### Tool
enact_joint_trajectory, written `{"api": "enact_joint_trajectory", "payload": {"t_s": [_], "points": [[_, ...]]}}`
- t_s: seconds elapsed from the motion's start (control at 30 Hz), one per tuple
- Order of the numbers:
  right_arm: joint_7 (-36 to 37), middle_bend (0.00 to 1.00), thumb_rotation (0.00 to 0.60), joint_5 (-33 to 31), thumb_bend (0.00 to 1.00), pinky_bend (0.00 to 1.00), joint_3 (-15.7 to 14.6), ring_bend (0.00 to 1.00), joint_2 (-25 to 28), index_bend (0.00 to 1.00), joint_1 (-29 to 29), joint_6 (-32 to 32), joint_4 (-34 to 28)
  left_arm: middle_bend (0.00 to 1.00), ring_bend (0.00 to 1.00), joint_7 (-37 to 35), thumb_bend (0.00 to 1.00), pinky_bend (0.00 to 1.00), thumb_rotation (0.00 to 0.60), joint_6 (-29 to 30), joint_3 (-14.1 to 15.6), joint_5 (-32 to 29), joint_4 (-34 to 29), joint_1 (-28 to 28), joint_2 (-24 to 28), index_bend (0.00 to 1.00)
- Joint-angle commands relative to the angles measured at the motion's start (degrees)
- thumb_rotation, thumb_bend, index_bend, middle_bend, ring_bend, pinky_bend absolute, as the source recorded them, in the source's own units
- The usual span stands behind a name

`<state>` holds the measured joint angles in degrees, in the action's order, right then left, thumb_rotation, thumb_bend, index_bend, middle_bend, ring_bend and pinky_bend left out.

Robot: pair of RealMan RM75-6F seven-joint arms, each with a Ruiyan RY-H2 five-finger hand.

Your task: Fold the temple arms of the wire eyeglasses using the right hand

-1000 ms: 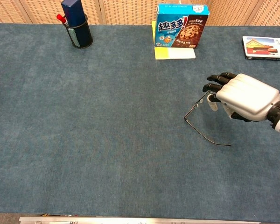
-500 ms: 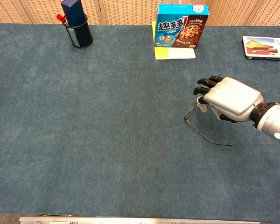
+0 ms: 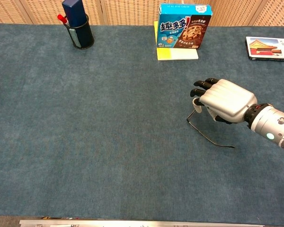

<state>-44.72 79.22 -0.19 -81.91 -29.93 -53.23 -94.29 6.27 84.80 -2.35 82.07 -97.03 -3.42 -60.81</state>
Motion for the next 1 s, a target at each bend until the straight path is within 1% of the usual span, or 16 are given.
{"api": "enact_joint_trajectory", "payload": {"t_s": [0.03, 0.4, 0.67, 1.0], "points": [[0.0, 0.21, 0.6, -0.4, 1.0, 0.16, 0.0, 0.08, -0.6, 0.43, -0.4, 0.1, 0.5, 0.17, 0.23, 0.0, 0.1, 0.49, 0.6, 0.1, 0.0, 0.0, -0.1, 0.1, 0.1, 0.19], [0.7, 0.21, 0.6, -1.3, 1.0, 0.16, 0.5, 0.08, -3.0, 0.4, -1.7, -0.5, 2.6, 0.17, 0.23, -0.2, 0.1, 0.49, 0.6, 0.2, 0.0, 0.1, -0.1, 0.2, 0.3, 0.19], [1.0, 0.21, 0.6, -3.3, 1.0, 0.16, 1.8, 0.08, -5.2, 0.39, -3.4, 0.2, 5.5, 0.17, 0.23, -0.1, 0.1, 0.49, 0.6, 0.2, 0.0, 0.1, -0.2, 0.3, 0.3, 0.19], [1.9, 0.21, 0.6, -4.7, 1.0, 0.16, 2.4, 0.08, -6.2, 0.39, -5.0, 0.5, 7.0, 0.17, 0.23, -0.3, 0.1, 0.49, 0.6, 0.2, 0.1, 0.2, -0.3, 0.3, 0.5, 0.19]]}}
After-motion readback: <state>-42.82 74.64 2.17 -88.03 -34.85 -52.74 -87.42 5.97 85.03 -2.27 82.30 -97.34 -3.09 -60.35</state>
